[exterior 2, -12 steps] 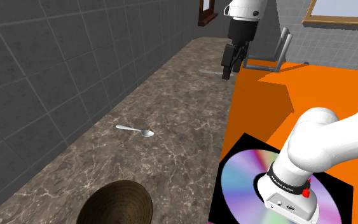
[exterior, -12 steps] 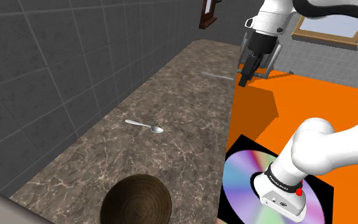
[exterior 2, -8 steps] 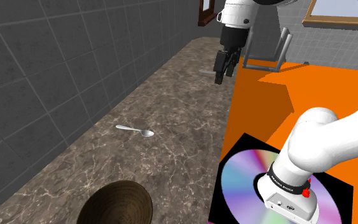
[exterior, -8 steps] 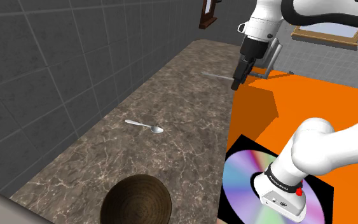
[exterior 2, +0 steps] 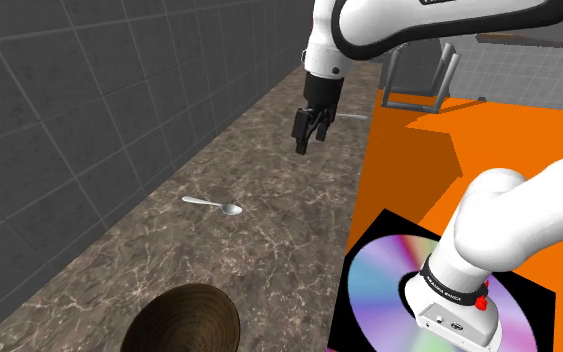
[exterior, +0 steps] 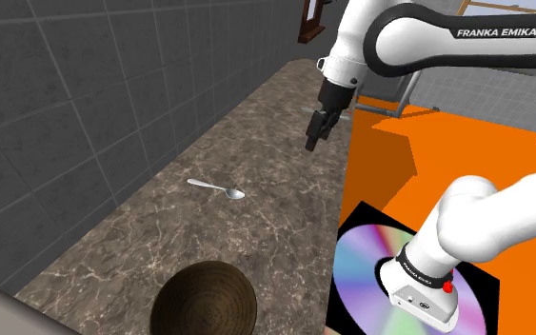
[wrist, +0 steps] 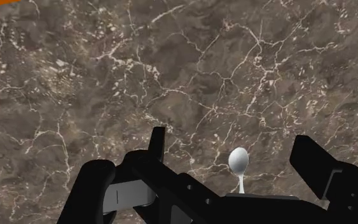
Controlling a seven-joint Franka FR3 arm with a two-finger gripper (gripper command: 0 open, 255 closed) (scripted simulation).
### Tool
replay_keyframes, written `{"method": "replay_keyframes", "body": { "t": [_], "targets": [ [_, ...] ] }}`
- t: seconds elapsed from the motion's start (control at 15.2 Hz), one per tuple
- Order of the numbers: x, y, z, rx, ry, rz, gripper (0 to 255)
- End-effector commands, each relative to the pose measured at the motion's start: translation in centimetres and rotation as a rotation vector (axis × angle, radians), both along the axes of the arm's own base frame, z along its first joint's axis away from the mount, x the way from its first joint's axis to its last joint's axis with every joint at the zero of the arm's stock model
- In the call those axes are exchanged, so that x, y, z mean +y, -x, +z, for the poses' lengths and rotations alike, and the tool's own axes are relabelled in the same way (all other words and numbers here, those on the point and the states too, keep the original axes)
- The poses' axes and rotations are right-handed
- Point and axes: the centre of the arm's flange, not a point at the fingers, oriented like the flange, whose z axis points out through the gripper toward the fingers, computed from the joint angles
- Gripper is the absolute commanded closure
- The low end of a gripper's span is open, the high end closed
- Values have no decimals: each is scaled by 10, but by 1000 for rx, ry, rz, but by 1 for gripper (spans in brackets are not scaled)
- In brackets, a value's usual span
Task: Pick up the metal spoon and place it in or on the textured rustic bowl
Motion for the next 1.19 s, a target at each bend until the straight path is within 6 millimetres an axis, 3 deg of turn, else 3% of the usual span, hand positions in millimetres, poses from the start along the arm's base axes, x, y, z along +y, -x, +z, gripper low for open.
{"method": "replay_keyframes", "body": {
  "t": [0.0,1.12],
  "targets": [
    [11,-17,-17,-15,-4,3,0],
    [119,-158,-136,-117,-29,31,0]
  ]
}}
